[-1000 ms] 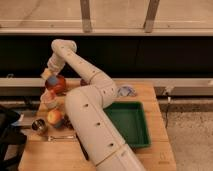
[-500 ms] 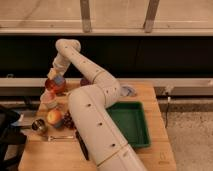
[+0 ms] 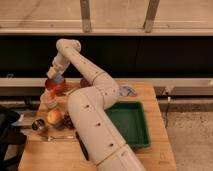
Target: Wipe red bowl with sponge
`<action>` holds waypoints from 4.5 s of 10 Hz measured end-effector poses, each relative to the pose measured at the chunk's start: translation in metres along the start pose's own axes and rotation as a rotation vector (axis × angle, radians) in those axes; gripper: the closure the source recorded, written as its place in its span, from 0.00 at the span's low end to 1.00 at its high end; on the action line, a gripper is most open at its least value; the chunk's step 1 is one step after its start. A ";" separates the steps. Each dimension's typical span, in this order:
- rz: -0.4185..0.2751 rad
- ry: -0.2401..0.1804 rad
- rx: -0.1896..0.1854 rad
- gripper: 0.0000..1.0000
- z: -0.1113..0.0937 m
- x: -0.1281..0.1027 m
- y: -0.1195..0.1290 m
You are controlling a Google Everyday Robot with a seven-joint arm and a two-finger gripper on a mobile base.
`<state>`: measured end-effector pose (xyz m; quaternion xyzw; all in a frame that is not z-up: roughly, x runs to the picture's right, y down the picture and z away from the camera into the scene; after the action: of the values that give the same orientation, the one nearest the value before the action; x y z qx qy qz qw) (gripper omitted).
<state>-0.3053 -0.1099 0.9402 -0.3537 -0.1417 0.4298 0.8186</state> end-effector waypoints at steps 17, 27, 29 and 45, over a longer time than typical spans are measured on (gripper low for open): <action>-0.152 -0.078 -0.163 1.00 0.047 -0.037 0.091; -0.038 -0.052 -0.042 1.00 0.023 -0.001 0.035; -0.054 -0.054 -0.066 1.00 0.025 -0.001 0.046; -0.069 -0.038 -0.062 1.00 0.019 0.003 0.053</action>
<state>-0.3454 -0.0785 0.9162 -0.3653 -0.1827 0.4034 0.8188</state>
